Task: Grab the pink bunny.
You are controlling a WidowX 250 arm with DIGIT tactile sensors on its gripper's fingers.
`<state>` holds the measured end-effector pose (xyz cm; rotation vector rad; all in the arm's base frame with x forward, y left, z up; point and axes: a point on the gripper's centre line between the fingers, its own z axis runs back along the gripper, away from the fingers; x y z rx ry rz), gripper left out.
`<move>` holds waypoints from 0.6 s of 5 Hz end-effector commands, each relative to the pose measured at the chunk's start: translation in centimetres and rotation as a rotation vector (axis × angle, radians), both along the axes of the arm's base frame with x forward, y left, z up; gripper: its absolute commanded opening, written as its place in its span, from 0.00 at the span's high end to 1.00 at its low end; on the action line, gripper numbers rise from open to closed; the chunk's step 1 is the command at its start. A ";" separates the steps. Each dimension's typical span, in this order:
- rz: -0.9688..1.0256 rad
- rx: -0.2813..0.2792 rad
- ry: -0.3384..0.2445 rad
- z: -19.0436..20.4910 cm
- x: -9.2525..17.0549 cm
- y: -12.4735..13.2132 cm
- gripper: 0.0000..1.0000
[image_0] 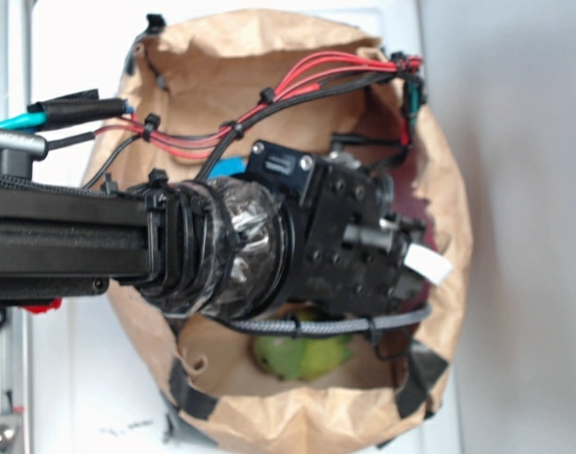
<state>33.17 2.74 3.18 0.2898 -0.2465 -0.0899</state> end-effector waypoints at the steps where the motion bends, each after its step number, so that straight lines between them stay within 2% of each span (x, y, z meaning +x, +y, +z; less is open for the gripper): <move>1: -0.022 0.044 -0.055 -1.2 -0.2 -0.6 1.00; 3: -0.033 0.008 -0.090 0.0 -0.4 -0.7 1.00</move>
